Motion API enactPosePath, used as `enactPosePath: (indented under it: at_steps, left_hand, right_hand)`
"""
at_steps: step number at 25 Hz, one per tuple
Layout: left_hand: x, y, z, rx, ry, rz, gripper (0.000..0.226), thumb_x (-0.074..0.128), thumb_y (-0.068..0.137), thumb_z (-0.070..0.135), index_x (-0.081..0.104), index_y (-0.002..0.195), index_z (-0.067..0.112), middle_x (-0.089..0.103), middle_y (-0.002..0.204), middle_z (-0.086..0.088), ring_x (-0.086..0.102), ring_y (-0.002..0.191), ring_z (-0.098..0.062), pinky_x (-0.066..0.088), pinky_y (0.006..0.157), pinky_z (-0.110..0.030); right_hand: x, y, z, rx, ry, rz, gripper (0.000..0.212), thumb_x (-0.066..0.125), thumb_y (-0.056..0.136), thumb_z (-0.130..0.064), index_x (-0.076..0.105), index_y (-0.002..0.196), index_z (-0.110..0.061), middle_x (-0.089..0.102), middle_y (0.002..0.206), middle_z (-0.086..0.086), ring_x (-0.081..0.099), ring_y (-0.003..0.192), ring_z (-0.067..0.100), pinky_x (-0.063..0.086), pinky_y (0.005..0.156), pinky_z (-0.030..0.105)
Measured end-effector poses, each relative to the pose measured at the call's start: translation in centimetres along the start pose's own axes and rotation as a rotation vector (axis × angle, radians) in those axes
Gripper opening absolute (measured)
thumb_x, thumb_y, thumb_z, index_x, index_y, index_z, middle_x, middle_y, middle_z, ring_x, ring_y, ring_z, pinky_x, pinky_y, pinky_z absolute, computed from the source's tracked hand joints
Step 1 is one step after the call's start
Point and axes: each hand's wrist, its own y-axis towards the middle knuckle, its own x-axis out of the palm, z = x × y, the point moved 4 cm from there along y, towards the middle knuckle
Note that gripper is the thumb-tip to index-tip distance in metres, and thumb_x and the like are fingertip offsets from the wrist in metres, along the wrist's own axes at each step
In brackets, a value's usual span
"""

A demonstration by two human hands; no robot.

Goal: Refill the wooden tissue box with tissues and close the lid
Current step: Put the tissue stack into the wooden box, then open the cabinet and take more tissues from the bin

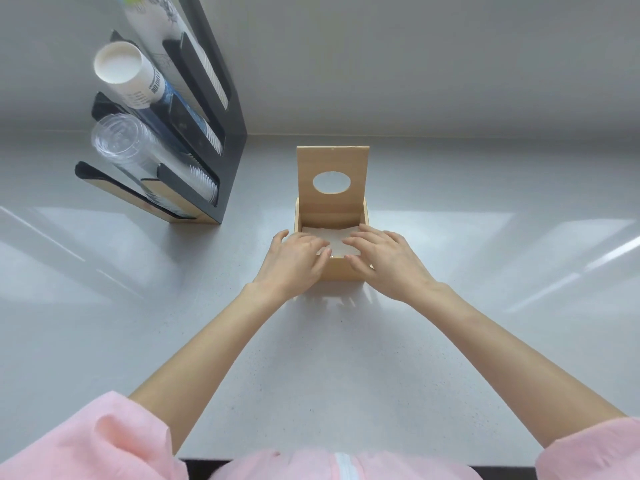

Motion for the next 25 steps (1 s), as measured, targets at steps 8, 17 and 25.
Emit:
enactPosePath:
  at_steps: [8,17,25]
  left_hand:
    - [0.6,-7.3,2.5,-0.050,0.125,0.308,0.050,0.036,0.082,0.034,0.061,0.117,0.010,0.064,0.123,-0.012,0.058,0.117,-0.030,0.041,0.096,-0.054]
    - [3.8,-16.6,7.0,-0.263,0.109,0.193,0.058,0.039,0.082,0.035,0.046,0.134,0.009,0.040,0.145,-0.017,0.033,0.136,-0.035,0.021,0.109,-0.056]
    - [7.3,-25.1,11.9,-0.408,0.127,0.211,0.061,0.036,0.083,0.040,0.045,0.135,0.009,0.043,0.143,-0.017,0.037,0.134,-0.035,0.024,0.107,-0.057]
  right_hand:
    - [1.2,-7.4,0.1,0.022,0.049,0.020,0.054,0.043,0.095,-0.033,0.024,0.144,-0.021,0.019,0.157,-0.002,0.008,0.146,0.013,0.006,0.119,0.037]
    - [3.1,-17.5,-0.1,0.021,0.024,0.014,0.062,0.042,0.094,-0.036,0.014,0.147,-0.021,0.011,0.158,-0.001,0.001,0.147,0.015,0.000,0.119,0.037]
    - [5.1,-26.4,-0.2,-0.042,0.006,-0.046,0.063,0.041,0.094,-0.037,0.010,0.148,-0.021,0.005,0.159,-0.002,-0.005,0.147,0.015,-0.005,0.119,0.038]
